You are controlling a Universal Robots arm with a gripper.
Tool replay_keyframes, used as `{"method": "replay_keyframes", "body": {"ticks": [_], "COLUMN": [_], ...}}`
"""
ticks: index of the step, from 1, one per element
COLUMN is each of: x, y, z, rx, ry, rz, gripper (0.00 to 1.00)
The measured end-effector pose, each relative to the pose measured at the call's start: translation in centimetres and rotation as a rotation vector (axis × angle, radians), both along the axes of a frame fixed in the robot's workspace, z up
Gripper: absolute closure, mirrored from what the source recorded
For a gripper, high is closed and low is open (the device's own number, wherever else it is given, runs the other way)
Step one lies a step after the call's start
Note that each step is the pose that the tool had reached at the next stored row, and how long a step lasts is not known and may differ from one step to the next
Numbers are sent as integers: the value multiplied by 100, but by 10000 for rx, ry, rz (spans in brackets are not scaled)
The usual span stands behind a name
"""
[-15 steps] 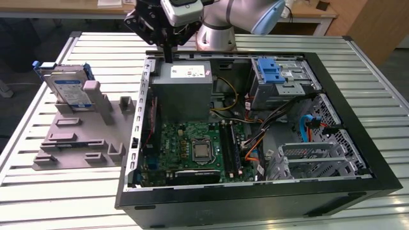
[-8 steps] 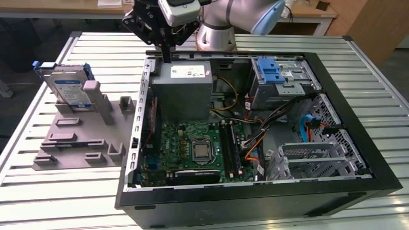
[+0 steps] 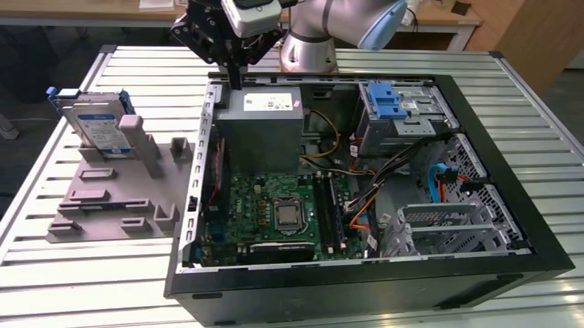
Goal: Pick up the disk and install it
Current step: 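Reach for the disk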
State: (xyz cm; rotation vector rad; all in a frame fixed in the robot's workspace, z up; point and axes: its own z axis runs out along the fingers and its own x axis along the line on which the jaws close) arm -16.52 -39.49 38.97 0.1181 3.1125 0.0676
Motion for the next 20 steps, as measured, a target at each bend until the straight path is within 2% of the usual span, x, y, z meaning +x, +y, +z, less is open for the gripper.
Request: {"method": "replay_keyframes", "body": {"ticks": [20], "x": [-107], "y": [26], "z": [-10], "rx": [0], "ry": [0], "rz": [1], "gripper": [89]}}
